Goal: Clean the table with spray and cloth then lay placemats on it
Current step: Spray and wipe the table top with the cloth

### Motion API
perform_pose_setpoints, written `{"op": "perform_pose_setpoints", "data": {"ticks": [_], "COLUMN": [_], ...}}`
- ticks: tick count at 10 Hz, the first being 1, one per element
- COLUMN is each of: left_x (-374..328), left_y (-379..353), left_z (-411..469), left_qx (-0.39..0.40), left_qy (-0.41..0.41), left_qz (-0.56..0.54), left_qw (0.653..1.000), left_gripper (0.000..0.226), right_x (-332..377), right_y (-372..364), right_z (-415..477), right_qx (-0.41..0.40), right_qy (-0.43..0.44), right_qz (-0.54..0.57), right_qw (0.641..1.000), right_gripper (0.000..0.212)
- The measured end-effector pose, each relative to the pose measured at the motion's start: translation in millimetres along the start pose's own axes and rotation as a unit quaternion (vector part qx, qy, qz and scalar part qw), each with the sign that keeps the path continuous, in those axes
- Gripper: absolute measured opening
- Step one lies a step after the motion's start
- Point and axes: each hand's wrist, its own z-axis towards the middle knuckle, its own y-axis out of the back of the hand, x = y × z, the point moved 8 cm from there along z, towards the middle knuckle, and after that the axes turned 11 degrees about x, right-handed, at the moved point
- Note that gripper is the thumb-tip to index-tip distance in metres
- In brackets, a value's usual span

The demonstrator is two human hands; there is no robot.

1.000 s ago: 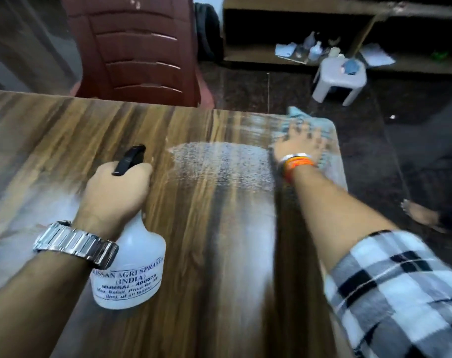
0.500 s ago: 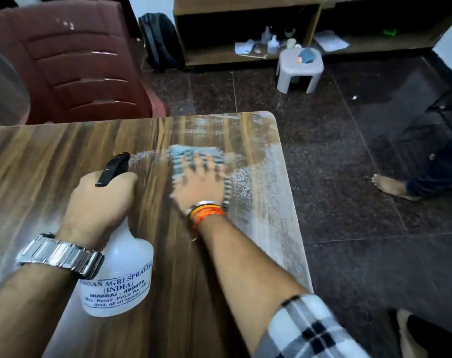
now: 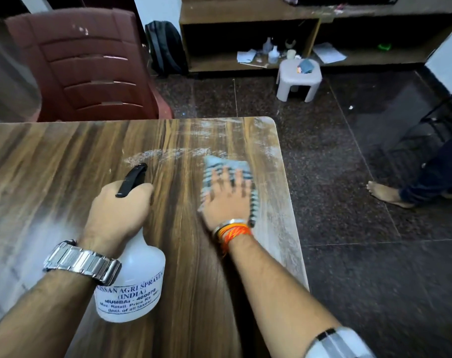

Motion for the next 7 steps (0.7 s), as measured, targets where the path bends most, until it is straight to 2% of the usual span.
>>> {"op": "perform_pose_setpoints", "data": {"ticks": [1,2,3,4,6,7], "left_x": [-5.2,-11.0,-15.8,-16.7,-17.3,-9.8], "left_y": [-5.1,-16.0,-23.4,-21.9,-4.5,4.0], "left_z": [-6.1,-8.0,-9.3,-4.9,6.6,16.2], "left_qx": [0.004,0.032,0.055,0.056,0.034,0.027], "left_qy": [0.017,0.016,0.019,0.016,0.012,0.015], "left_qz": [0.023,0.024,0.029,0.027,0.025,0.018], "left_qw": [1.000,0.999,0.998,0.998,0.999,0.999], "left_gripper": [0.024,0.027,0.028,0.026,0.022,0.024], "right_x": [40.2,25.9,-45.5,-81.1,-96.4,-93.2], "right_y": [-21.4,-20.6,6.0,23.6,50.1,59.8], "right_z": [-34.3,-43.4,-15.6,7.3,74.9,111.6], "right_qx": [0.026,0.024,-0.022,-0.021,-0.020,-0.011], "right_qy": [0.091,0.096,-0.037,-0.096,-0.146,-0.138], "right_qz": [-0.021,-0.014,-0.017,-0.012,0.010,0.008], "right_qw": [0.995,0.995,0.999,0.995,0.989,0.990], "right_gripper": [0.059,0.058,0.062,0.061,0.058,0.057]}}
